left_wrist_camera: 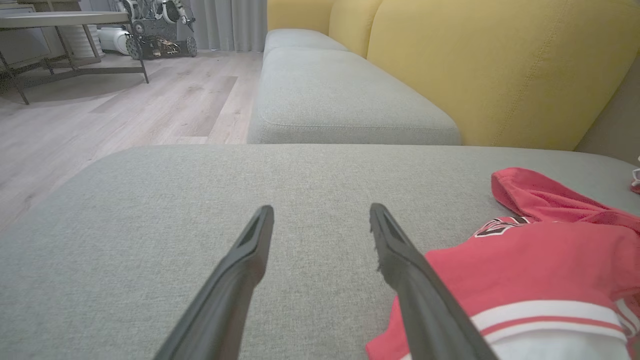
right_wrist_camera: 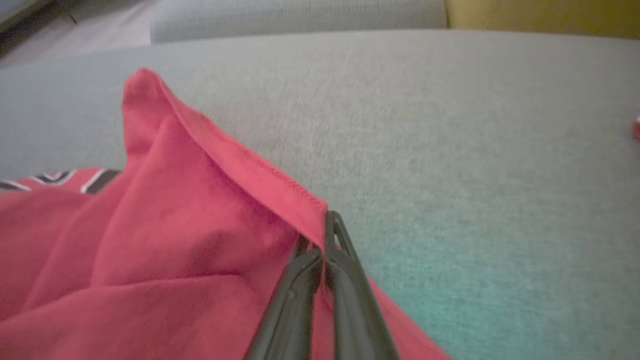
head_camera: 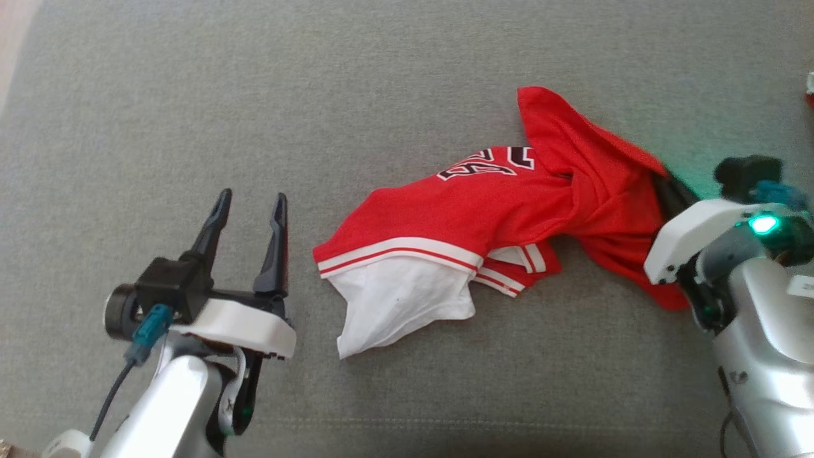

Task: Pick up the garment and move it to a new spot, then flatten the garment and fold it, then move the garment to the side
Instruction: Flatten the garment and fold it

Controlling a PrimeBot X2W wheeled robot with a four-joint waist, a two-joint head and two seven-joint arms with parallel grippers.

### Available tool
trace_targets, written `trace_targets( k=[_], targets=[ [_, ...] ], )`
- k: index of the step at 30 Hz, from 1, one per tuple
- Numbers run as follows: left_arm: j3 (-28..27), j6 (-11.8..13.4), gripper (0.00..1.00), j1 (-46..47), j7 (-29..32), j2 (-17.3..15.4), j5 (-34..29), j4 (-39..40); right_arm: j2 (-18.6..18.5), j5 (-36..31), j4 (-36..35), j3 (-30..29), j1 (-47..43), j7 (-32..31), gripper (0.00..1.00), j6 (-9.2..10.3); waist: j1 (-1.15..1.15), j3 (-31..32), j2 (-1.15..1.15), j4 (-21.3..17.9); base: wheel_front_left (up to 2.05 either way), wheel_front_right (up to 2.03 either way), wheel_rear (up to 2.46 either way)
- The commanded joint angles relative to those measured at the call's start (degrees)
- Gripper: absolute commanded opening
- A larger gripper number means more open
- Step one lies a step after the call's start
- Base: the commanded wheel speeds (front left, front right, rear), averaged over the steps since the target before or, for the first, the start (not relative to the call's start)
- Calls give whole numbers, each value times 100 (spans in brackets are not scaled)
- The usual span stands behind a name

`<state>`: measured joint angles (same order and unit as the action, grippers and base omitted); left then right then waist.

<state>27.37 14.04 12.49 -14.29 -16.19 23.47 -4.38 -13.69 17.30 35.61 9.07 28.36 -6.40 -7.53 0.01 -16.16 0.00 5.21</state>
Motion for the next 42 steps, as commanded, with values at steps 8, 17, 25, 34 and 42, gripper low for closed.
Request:
trace_targets(
  k=[8, 17, 25, 34, 42],
  targets=[
    [-307, -24, 100, 67, -68, -137, -106, 167, 172, 356, -1495, -629, -948, 287, 0, 4, -1, 133, 0, -204, 0, 0, 0],
    [-342, -13, 100, -45, -70, -180, -113, 218, 941, 796, -3224, -1783, -2732, -152, 0, 4, -1, 209, 0, -319, 0, 0, 0],
    [-327, -15, 100, -45, -56, -229, -105, 217, 1077, 1096, -3342, -2059, -3291, -455, 100, 4, -1, 242, 0, -349, 0, 0, 0],
    [-342, 57, 100, -186, -38, -264, -53, 225, 1080, 446, -3843, -1868, -3147, 83, 100, 4, -1, 480, 0, -368, 0, 0, 0],
    [-393, 163, 100, -393, -35, -301, -10, 302, 1052, -362, -4493, -1500, -2955, 360, 100, 4, -1, 737, 0, -396, 0, 0, 0]
  ],
)
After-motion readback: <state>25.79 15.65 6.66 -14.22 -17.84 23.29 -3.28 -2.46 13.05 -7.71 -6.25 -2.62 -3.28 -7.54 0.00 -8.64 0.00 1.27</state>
